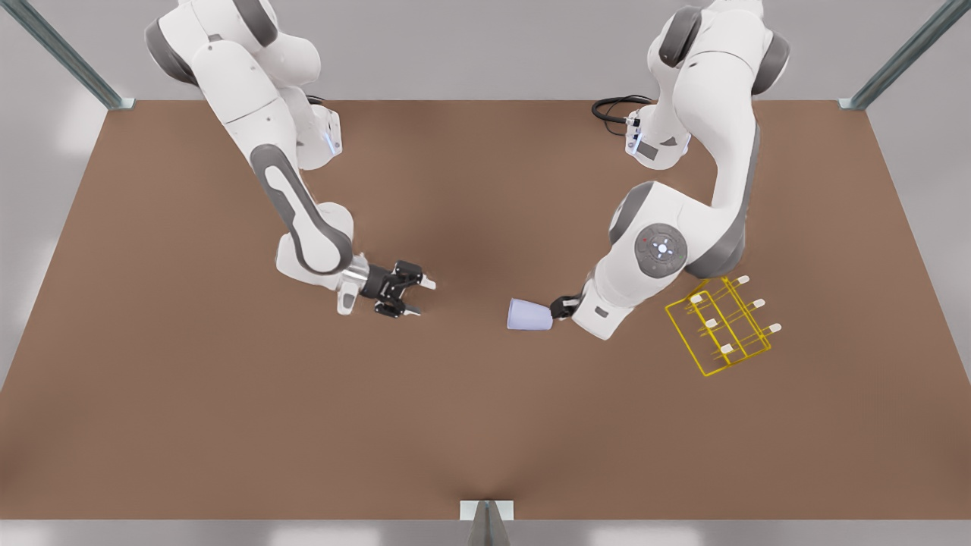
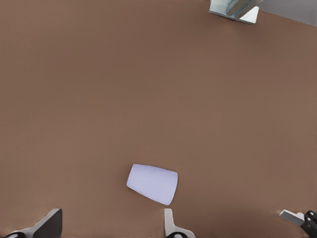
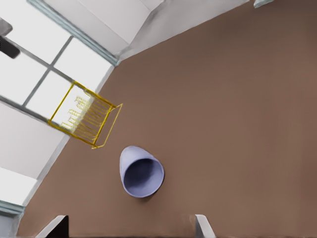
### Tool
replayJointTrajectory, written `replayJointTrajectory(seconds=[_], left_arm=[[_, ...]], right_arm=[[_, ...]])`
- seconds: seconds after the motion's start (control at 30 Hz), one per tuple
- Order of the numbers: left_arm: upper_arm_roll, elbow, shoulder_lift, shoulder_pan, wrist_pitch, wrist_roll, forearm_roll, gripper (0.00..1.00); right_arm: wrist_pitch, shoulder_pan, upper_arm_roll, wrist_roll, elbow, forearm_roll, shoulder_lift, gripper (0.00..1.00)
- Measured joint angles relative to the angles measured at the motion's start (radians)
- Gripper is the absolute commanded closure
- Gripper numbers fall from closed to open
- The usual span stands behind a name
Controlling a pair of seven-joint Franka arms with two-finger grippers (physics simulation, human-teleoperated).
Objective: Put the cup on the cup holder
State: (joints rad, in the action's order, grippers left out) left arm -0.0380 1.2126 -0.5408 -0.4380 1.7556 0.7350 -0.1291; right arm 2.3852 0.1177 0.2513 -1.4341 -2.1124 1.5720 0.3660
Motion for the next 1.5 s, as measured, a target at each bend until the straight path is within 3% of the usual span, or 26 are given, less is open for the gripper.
replayJointTrajectory(seconds=[0.07,0.17,0.27,0.4,0.7,1.5], left_arm=[[0.001,0.006,-0.027,-0.024,0.064,0.176,-0.006,0.0],[0.008,0.181,0.001,-0.042,0.173,0.413,-0.005,0.0],[0.015,0.436,0.08,-0.043,0.322,0.606,-0.005,0.0],[0.017,0.553,0.086,-0.043,0.484,0.817,-0.011,0.0],[0.003,0.554,0.022,-0.096,0.646,1.15,-0.013,0.0],[0.009,0.469,-0.129,-0.151,0.621,1.31,0.042,0.0]], right_arm=[[-0.119,-0.079,-0.168,0.056,0.074,-0.304,-0.085,0.05],[-0.358,-0.18,-0.27,0.197,0.377,-0.895,-0.145,0.03],[-0.551,-0.178,-0.28,0.363,0.506,-1.298,-0.184,0.0],[-0.709,-0.111,-0.285,0.559,0.549,-1.509,-0.219,0.0],[-0.817,-0.132,-0.282,0.853,0.652,-1.583,-0.174,0.0],[-0.784,-0.165,-0.288,1.196,0.702,-1.581,-0.166,0.0]])
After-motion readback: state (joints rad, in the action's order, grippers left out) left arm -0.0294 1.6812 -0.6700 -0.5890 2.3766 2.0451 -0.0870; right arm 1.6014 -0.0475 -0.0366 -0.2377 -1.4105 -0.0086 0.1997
